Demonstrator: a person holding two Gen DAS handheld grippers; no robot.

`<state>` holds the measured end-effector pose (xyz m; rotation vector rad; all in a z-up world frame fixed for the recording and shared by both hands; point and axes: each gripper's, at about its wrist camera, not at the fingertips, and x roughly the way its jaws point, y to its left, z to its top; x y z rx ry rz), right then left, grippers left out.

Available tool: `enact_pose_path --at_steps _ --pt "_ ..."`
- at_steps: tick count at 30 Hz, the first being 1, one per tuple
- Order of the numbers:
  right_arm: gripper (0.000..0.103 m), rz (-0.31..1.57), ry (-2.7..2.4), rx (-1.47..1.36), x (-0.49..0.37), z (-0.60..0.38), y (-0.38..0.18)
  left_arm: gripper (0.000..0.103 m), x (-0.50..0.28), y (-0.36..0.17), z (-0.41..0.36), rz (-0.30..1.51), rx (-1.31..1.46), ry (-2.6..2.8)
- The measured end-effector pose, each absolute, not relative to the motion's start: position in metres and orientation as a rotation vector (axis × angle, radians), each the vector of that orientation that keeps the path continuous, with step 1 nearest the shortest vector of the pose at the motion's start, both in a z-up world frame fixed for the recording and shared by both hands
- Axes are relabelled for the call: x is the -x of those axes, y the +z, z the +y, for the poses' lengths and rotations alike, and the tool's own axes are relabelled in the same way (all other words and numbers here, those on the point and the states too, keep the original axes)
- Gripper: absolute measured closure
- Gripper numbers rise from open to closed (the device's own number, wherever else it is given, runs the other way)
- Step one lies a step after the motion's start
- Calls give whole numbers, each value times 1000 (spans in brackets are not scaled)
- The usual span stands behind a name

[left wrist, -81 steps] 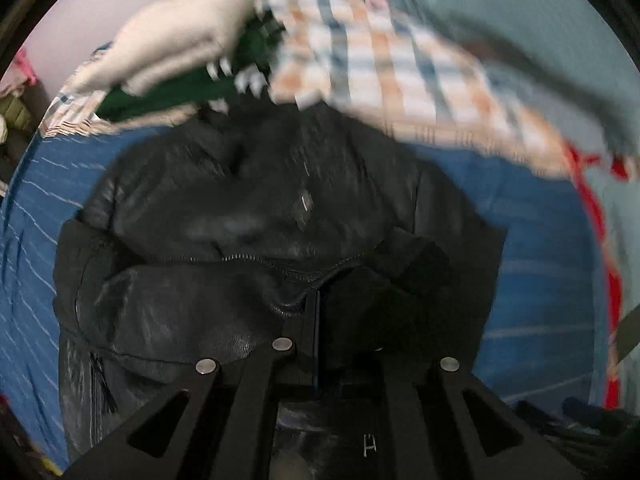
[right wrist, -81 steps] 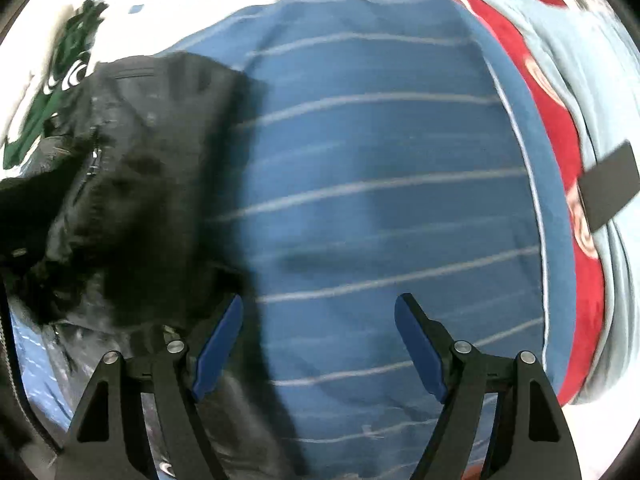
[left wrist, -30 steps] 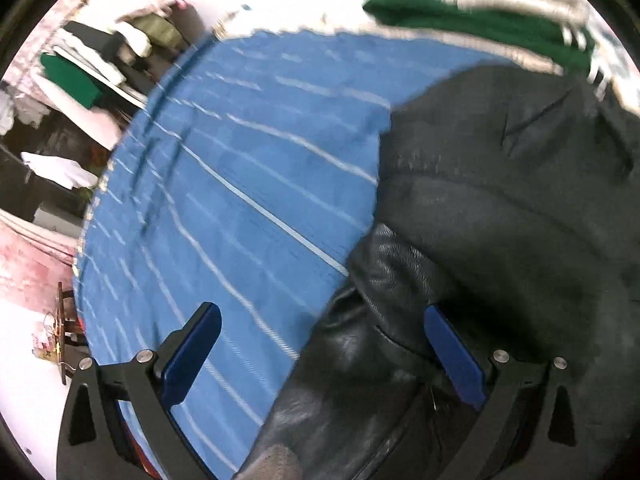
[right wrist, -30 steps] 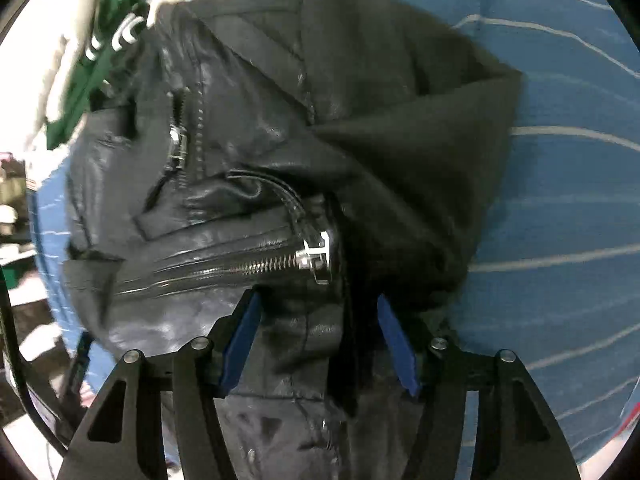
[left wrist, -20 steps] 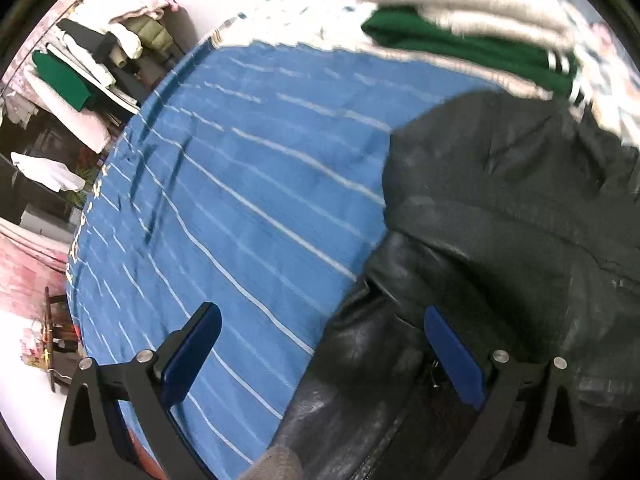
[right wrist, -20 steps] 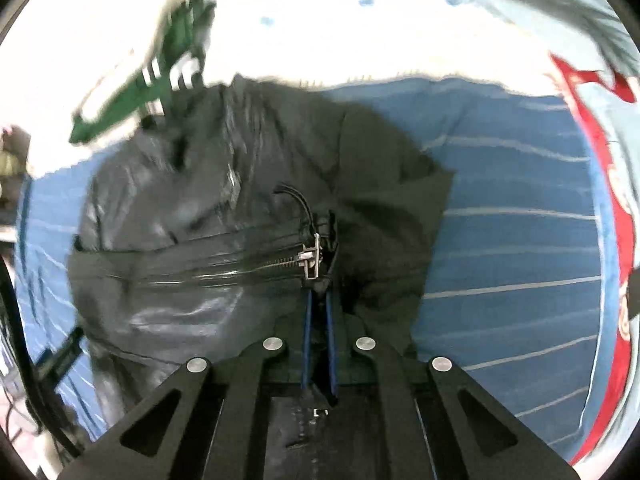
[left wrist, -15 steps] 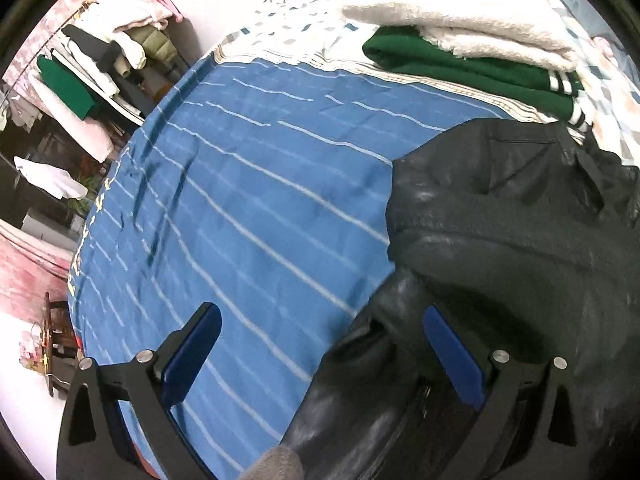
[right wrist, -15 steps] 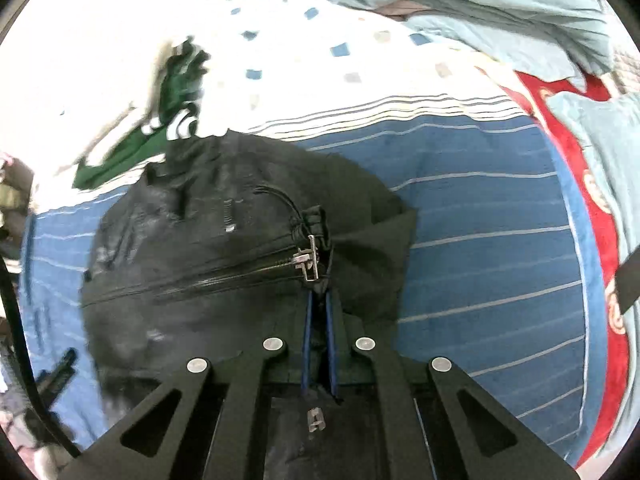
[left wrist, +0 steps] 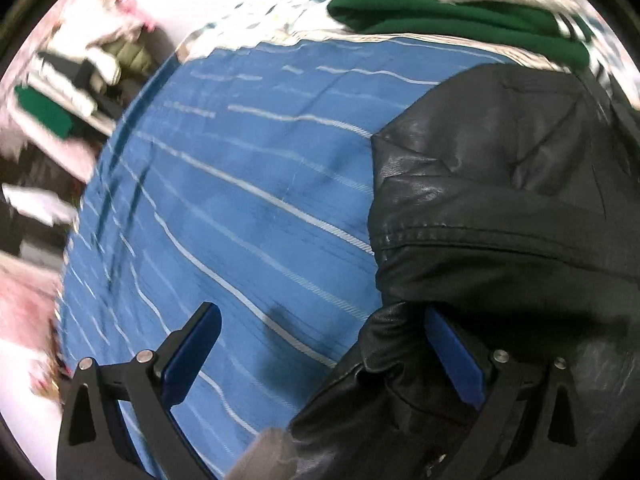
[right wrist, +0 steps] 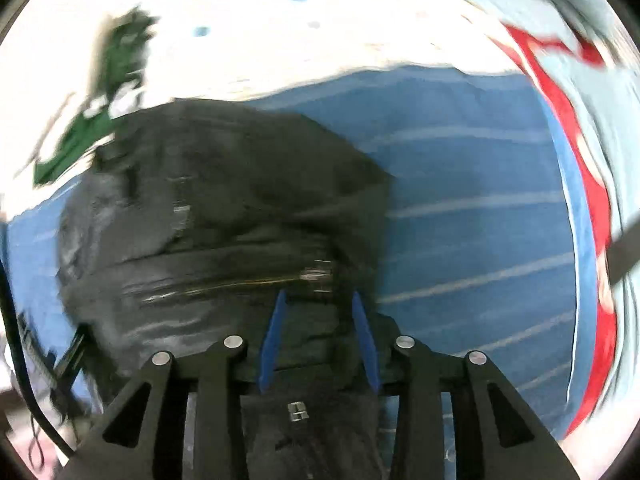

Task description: Fold large clothes

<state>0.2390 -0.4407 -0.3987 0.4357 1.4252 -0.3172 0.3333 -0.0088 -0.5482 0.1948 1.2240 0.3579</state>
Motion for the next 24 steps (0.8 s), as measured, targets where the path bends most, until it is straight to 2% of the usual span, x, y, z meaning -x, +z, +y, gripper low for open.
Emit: enact_pose_path --at_steps 3,7,11,13,24 --pt "65 1468 -156 -411 -261 -401 -413 0 -338 -541 -7 1267 -178 359" --pt "65 1551 -86 -407 -282 -368 -456 0 -332 -513 -11 1227 -141 381" --pt "69 1632 -142 -377 -292 -360 -493 0 -344 -544 -21 1274 -272 388" --pt "69 1645 -168 -379 -296 -359 -497 0 -348 -556 -18 1281 -245 382" --pt "67 1690 -106 -374 -317 -355 -503 0 -342 -542 -16 1247 -246 400"
